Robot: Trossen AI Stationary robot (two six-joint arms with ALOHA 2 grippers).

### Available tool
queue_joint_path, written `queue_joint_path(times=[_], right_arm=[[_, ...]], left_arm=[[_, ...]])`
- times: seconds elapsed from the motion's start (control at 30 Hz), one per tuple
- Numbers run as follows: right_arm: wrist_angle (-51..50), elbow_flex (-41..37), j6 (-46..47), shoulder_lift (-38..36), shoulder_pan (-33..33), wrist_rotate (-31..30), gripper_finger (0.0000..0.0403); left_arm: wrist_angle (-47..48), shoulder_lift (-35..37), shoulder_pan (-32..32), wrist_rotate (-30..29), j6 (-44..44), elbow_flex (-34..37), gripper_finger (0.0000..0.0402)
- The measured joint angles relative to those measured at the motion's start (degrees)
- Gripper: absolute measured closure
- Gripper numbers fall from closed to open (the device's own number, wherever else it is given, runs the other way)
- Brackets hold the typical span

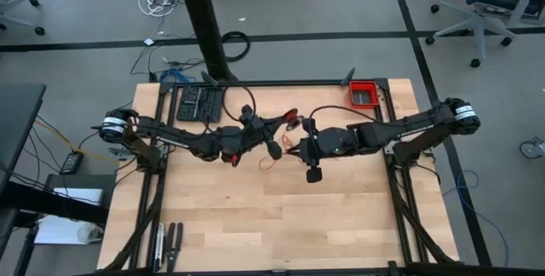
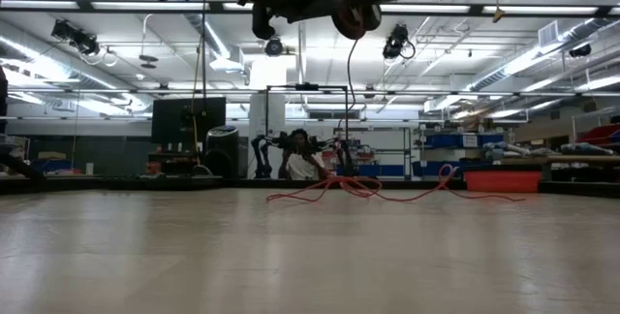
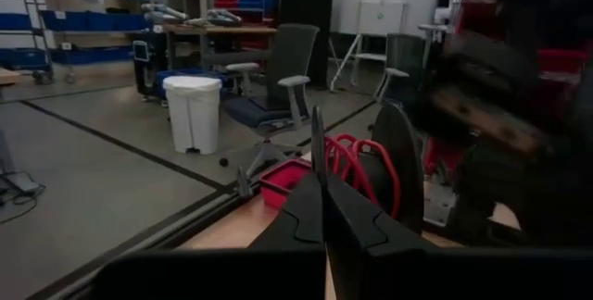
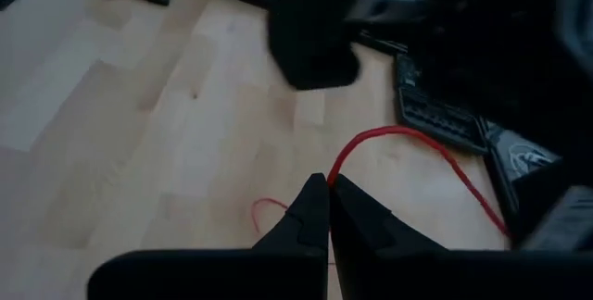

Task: Coil cords
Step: Coil the red wire on the black spool

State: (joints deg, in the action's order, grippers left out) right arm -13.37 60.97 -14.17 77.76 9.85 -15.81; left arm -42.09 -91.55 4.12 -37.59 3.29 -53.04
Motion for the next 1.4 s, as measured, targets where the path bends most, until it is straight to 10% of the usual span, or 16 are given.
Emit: queue_joint_path(times=[1.0,1.4], right_arm=[[-17.9,0.7,4.5,-13.3,-3.8,-16.0,0.0403],[-19.8,-5.8,13.1,-13.4,-3.2,-16.0,0.0401]], left_arm=[[10.5,0.0,0.0,3.5,-0.2,0.0,0.0401],[-0.2,0.1,0.1,12.4,-5.5,0.0,0.0401]])
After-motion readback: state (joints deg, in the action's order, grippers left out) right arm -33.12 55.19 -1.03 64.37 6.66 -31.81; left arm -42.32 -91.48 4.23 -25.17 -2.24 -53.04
